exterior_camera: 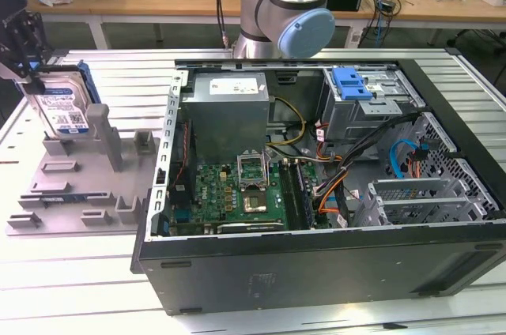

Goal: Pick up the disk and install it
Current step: 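Pick up the disk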

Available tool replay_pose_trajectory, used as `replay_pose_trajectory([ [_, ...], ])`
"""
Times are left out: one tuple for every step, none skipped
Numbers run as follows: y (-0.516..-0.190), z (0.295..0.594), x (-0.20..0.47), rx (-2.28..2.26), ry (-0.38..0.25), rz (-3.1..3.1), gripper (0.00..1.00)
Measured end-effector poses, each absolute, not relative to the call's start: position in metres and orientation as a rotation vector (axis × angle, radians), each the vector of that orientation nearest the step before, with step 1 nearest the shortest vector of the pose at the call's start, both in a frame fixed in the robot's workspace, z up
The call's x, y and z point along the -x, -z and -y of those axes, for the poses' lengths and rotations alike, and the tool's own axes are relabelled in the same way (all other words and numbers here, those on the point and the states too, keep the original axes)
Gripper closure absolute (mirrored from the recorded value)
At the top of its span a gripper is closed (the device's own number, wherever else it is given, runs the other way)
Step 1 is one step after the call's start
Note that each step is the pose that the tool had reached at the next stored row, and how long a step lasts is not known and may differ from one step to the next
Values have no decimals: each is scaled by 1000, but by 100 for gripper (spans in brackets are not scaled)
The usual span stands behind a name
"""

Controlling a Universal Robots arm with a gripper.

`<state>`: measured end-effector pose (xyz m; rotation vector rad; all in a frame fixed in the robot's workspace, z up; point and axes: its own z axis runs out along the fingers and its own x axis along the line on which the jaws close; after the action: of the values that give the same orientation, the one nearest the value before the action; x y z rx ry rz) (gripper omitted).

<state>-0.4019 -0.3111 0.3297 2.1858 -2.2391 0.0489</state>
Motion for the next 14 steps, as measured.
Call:
replay_pose_trajectory([
  [-331, 311, 402, -2186, -49, 2239, 64],
  [-332, 311, 402, -2186, -49, 2239, 64],
  [-333, 311, 402, -2187, -49, 2238, 64],
  [-335, 311, 402, -2187, -49, 2238, 64],
  [-336, 311, 402, -2187, -49, 2238, 64],
  [-337, 312, 402, -2188, -49, 2238, 64],
  [-339, 312, 402, -2188, -49, 2237, 64],
  [-341, 312, 402, -2188, -48, 2237, 64],
  [-342, 312, 402, -2189, -48, 2237, 64],
  [-343, 312, 402, -2189, -48, 2237, 64],
  [-345, 312, 402, -2189, -48, 2237, 64],
  [-347, 313, 402, -2189, -48, 2236, 64],
  [-349, 313, 402, -2190, -48, 2236, 64],
  [-351, 313, 402, -2190, -48, 2236, 64],
])
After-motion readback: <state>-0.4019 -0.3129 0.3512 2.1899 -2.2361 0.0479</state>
